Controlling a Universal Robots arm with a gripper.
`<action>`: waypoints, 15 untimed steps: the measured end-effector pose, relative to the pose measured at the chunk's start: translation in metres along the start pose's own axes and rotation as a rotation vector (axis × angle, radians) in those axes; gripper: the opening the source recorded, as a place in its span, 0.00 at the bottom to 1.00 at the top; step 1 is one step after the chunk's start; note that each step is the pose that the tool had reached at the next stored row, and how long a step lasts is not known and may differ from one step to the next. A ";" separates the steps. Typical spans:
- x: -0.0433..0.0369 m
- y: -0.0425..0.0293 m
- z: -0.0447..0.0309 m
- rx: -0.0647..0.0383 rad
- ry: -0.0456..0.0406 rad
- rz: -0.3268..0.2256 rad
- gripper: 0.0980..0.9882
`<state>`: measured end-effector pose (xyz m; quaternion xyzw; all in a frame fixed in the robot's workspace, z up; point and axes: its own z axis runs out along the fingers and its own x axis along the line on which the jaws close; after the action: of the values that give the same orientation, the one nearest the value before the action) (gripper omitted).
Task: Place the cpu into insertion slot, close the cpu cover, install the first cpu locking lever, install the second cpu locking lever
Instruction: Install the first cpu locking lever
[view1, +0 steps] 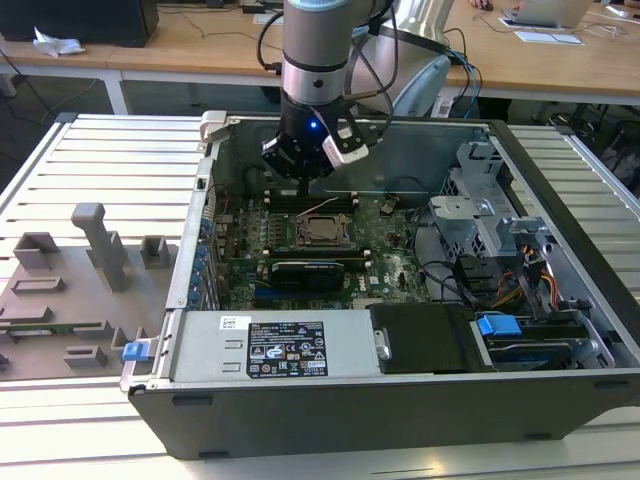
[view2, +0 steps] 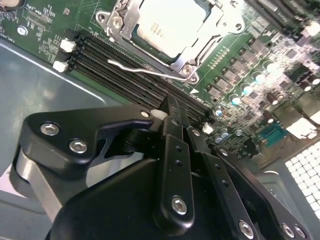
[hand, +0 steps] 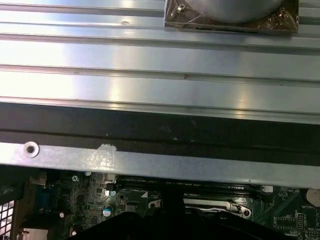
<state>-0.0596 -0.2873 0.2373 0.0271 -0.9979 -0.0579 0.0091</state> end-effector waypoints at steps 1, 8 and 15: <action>-0.0001 -0.0002 0.0014 -0.006 -0.0002 0.000 0.01; -0.0047 -0.0045 0.0071 -0.010 0.0005 0.000 0.01; -0.0103 -0.0079 0.0126 -0.010 0.0013 0.000 0.01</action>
<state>-0.0492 -0.2931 0.2237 0.0271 -0.9976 -0.0628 0.0099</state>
